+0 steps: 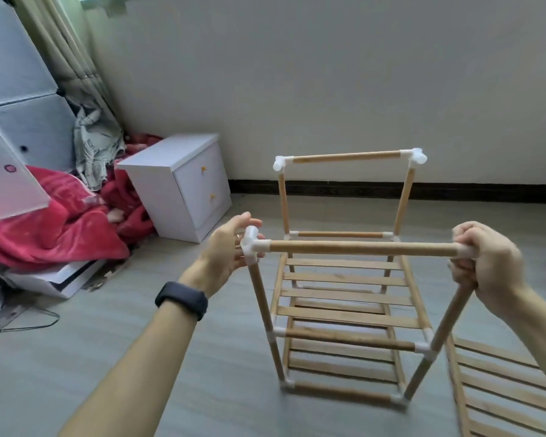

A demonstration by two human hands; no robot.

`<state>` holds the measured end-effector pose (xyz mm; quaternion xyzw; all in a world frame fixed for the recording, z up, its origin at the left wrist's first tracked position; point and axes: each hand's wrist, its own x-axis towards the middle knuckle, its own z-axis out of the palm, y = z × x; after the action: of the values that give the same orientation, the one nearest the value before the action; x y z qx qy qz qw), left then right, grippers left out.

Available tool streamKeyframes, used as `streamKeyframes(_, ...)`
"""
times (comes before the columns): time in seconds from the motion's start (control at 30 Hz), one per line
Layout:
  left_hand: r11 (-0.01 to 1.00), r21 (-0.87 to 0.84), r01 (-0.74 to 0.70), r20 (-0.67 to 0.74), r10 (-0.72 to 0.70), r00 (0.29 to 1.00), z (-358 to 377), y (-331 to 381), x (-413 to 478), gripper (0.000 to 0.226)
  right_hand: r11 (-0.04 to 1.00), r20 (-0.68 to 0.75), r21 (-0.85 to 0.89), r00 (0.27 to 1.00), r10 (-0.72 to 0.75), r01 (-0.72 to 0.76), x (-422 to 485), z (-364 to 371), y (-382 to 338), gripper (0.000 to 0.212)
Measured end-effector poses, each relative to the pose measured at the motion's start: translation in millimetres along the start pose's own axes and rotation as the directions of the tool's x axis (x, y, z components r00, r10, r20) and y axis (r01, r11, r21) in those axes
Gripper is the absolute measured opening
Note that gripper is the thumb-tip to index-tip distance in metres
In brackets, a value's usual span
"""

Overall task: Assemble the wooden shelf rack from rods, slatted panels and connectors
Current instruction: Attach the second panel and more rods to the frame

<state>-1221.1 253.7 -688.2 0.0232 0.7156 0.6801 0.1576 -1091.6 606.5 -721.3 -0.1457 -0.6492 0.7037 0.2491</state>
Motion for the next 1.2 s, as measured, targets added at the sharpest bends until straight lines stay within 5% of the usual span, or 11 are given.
streamKeyframes(0.07,0.997,-0.082,-0.015,0.064,0.02,0.998,17,-1,-3,0.042,1.0,0.036,-0.002,0.999,0.013,-0.013,7,-4,0,0.019)
streamKeyframes(0.2,0.993,-0.086,-0.085,-0.114,0.075,0.991,39,2,1,0.027,1.0,0.096,-0.012,0.995,0.025,-0.024,12,-8,0,0.01)
streamKeyframes(0.7,0.985,-0.067,-0.16,-0.195,0.144,0.97,45,-3,10,0.028,0.991,-0.048,-0.095,0.994,-0.103,0.098,4,1,13,0.027)
streamKeyframes(0.87,0.959,0.169,-0.227,-0.246,0.264,0.932,47,-11,0,0.024,0.961,-0.157,-0.258,0.977,-0.145,0.101,-5,1,16,0.036)
streamKeyframes(1.2,0.926,0.28,-0.252,-0.304,0.334,0.892,41,-12,19,0.024,0.984,0.013,-0.163,0.997,-0.077,0.078,4,-4,10,0.031)
